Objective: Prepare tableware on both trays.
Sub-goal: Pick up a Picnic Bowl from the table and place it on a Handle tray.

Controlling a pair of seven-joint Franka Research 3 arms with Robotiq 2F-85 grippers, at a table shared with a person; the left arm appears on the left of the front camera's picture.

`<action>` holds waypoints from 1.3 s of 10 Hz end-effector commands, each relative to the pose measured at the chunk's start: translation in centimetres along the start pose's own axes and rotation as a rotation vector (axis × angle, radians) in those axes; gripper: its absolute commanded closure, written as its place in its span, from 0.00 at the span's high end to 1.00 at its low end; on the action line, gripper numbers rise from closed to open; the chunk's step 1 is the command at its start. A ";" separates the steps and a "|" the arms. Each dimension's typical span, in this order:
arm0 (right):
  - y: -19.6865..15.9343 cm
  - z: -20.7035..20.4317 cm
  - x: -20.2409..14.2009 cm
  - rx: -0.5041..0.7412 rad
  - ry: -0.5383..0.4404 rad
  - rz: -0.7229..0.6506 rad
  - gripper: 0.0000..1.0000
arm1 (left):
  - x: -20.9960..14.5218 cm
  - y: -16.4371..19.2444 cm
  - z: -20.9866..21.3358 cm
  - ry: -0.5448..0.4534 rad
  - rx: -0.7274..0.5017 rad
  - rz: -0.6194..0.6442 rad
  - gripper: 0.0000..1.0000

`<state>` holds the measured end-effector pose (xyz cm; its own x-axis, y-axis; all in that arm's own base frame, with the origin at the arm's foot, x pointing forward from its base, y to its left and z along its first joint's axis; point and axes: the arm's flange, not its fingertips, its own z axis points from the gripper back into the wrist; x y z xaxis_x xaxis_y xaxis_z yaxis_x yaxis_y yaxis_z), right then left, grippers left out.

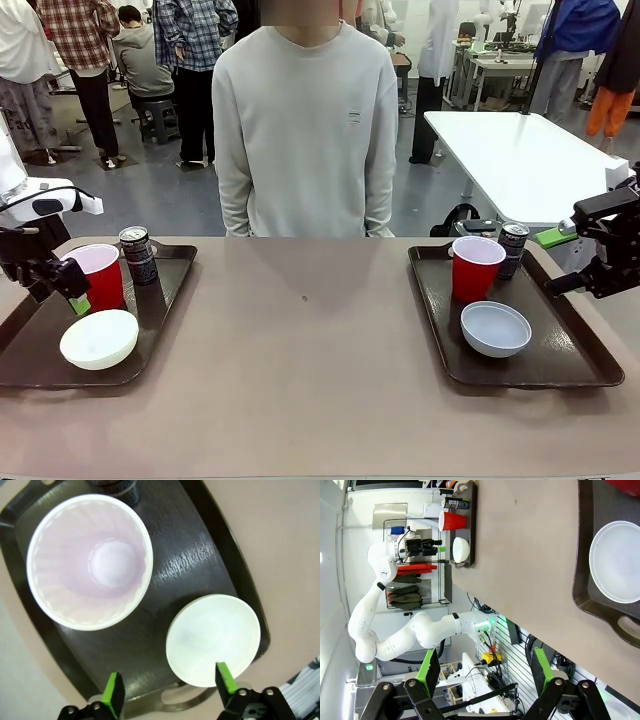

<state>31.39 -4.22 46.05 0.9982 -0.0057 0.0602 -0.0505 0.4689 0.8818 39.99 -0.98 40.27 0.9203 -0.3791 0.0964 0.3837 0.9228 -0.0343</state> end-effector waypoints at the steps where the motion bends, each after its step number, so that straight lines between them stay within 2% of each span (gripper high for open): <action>1: 0.0 -0.2 0.0 0.025 -0.003 0.019 0.95 | -1.1 -0.4 0.3 0.010 0.019 0.041 1.00; 2: 0.0 -0.2 0.0 0.025 -0.003 0.019 0.95 | -0.8 -0.4 0.8 0.033 0.023 0.112 1.00; 3: 0.0 -0.2 0.0 0.025 -0.003 0.019 0.95 | -0.2 -0.1 0.2 0.000 -0.001 0.008 1.00; 7: 0.0 -0.2 0.0 0.025 -0.003 0.019 0.95 | -0.3 -0.2 0.4 0.009 -0.003 0.031 1.00; 9: 0.0 -0.2 0.0 0.025 -0.003 0.019 0.95 | 0.5 -0.5 3.3 -0.084 -0.328 -0.063 1.00; 10: 0.0 -0.2 0.0 0.025 -0.003 0.019 0.95 | 0.3 -0.5 4.2 -0.124 -0.481 -0.071 1.00; 12: 0.0 -0.2 0.0 0.025 -0.003 0.019 0.95 | -1.3 1.1 4.9 -0.211 -0.848 -0.122 1.00; 13: 0.0 -0.2 0.0 0.025 -0.003 0.019 0.95 | -2.1 2.2 4.6 -0.224 -1.053 -0.158 1.00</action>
<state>31.39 -4.24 46.04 0.9982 -0.0060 0.0600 -0.0502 0.4687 0.8819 38.07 -0.16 45.84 0.8478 -0.3744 0.3755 0.5274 0.5219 -0.6704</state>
